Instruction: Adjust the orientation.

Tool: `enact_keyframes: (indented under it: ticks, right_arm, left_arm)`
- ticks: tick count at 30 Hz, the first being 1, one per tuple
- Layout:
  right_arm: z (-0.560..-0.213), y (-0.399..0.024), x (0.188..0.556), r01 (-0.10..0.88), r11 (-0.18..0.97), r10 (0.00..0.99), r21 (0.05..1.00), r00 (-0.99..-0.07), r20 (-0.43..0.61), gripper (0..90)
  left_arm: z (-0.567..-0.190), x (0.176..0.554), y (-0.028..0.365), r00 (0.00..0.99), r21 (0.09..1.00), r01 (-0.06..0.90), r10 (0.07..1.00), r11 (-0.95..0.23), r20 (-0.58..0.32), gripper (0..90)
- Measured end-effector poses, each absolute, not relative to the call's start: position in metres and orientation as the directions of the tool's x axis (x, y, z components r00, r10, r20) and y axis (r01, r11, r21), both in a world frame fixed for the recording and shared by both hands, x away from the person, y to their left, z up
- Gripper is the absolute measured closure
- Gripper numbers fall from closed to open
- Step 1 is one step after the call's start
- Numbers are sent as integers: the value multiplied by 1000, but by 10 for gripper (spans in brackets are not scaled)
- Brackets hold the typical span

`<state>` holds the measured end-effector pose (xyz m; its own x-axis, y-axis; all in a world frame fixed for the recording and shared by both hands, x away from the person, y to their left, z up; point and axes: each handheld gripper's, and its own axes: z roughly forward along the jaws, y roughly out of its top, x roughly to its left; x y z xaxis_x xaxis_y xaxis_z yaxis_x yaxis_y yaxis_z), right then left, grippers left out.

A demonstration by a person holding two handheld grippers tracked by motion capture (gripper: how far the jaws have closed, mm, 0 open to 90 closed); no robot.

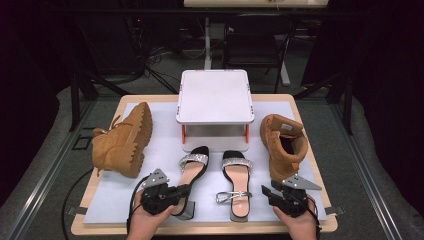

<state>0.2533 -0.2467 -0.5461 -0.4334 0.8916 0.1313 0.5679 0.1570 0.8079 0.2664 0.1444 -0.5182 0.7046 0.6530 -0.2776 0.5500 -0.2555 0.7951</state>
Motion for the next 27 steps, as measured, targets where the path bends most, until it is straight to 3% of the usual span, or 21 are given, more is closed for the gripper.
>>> enact_keyframes:
  ticks: [7,20,27]
  right_arm:
    - [-546,-247,253,570,153,891,808,-432,136,559]
    - [-545,-247,252,563,147,891,813,-433,138,548]
    - [-544,-247,251,572,138,888,808,-433,155,544]
  left_arm:
    - [-524,273,121,736,769,541,635,-341,-236,814]
    - [-527,274,114,740,768,537,633,-350,-228,804]
    - [-518,274,121,736,787,536,626,-305,-259,668]
